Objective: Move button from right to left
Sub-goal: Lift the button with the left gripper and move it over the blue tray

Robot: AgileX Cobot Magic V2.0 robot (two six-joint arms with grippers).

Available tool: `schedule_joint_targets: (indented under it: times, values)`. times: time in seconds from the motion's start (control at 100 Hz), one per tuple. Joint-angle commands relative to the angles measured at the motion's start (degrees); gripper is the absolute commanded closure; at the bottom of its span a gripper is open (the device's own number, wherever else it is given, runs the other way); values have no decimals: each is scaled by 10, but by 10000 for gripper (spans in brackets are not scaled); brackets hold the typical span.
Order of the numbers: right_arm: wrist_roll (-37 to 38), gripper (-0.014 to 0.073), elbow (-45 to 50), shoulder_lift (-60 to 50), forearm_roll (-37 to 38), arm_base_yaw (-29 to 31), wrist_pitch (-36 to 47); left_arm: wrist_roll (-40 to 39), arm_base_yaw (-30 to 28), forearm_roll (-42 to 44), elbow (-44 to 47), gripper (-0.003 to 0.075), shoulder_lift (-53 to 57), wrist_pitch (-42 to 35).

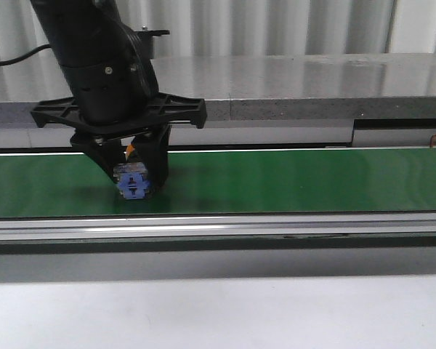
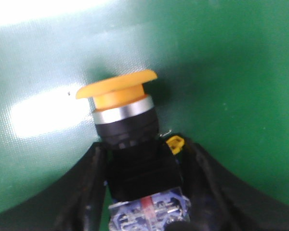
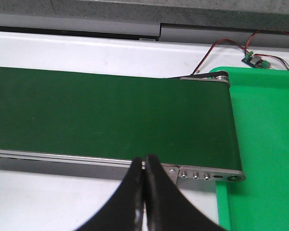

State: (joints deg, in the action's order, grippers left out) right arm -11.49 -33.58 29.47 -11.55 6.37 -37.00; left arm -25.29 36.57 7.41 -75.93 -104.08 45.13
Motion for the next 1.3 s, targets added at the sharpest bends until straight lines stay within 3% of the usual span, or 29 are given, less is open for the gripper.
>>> schedule_joint_targets:
  times: [0.0, 0.25, 0.49, 0.9, 1.14, 1.29]
  values:
    - [-5, 661, -15, 2, -1, -1, 42, -7, 3, 20, -19, 740, 45, -4]
    - [-5, 661, -15, 2, -1, -1, 42, -7, -27, 78, -20, 740, 144, 54]
    - [-5, 661, -15, 2, -1, -1, 42, -5, -150, 151, 25, 740, 233, 96]
    - [-5, 661, -15, 2, -1, -1, 42, 26, -402, 161, 119, 740, 223, -27]
    - [-5, 661, -15, 2, -1, -1, 42, 55, -491, 150, 119, 740, 166, -89]
    - [-5, 661, -15, 2, -1, -1, 42, 55, -511, 146, 119, 740, 119, -106]
